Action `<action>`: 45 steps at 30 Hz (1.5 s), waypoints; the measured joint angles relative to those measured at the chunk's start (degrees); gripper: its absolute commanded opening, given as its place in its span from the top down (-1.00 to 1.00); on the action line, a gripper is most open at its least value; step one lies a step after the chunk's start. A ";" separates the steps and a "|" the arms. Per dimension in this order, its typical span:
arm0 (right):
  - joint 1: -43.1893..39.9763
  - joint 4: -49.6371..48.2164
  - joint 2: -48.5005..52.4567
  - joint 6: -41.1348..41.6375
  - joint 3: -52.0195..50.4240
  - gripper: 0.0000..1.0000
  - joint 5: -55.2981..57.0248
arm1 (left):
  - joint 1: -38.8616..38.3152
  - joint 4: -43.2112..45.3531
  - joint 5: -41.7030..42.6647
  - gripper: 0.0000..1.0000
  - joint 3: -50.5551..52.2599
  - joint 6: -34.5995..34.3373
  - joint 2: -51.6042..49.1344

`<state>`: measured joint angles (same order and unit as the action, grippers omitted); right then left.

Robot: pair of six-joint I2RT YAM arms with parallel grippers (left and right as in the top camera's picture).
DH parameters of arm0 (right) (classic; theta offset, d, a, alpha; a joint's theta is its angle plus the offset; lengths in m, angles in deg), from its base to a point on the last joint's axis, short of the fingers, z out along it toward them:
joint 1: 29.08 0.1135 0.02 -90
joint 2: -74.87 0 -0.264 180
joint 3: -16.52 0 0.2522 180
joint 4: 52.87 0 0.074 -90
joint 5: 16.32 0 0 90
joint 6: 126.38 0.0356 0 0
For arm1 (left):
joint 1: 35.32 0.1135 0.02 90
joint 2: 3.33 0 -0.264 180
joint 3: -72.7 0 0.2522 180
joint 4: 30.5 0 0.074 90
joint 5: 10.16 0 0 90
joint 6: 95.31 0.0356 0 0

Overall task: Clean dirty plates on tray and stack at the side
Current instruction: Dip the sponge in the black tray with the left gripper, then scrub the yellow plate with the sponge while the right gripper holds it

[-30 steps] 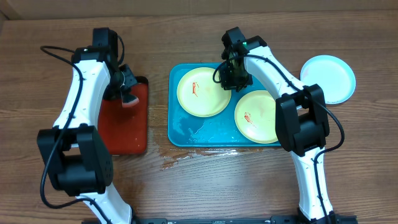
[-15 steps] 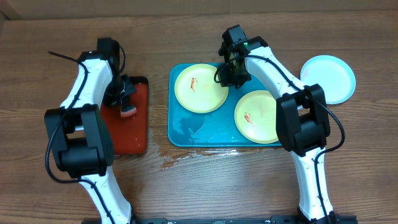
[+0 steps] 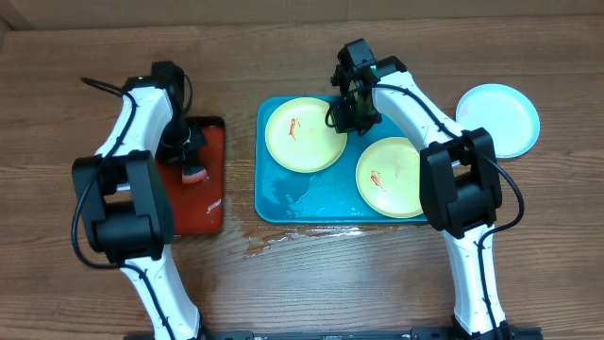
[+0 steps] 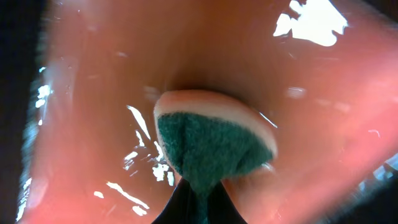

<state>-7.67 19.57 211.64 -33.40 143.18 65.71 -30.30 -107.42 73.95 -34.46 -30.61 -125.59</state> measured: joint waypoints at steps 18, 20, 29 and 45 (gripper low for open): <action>2.16 4.31 -0.11 -8.70 -0.42 0.93 -6.62 | -5.44 -0.26 15.17 0.91 -2.69 3.69 13.44; 2.14 4.13 -0.11 -7.67 -0.44 0.93 -6.75 | -8.04 0.52 15.67 0.92 -2.69 3.63 13.44; 2.23 2.14 -0.11 0.90 -0.81 0.93 -6.58 | -17.94 8.59 16.65 0.92 -2.58 1.07 11.89; 2.38 1.97 -0.11 4.11 -0.81 0.93 -5.05 | -23.58 17.46 15.91 0.92 -2.51 -1.84 -3.56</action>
<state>-5.29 21.53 211.53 -29.29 142.37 60.66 -53.89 -89.96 89.86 -36.98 -32.44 -129.15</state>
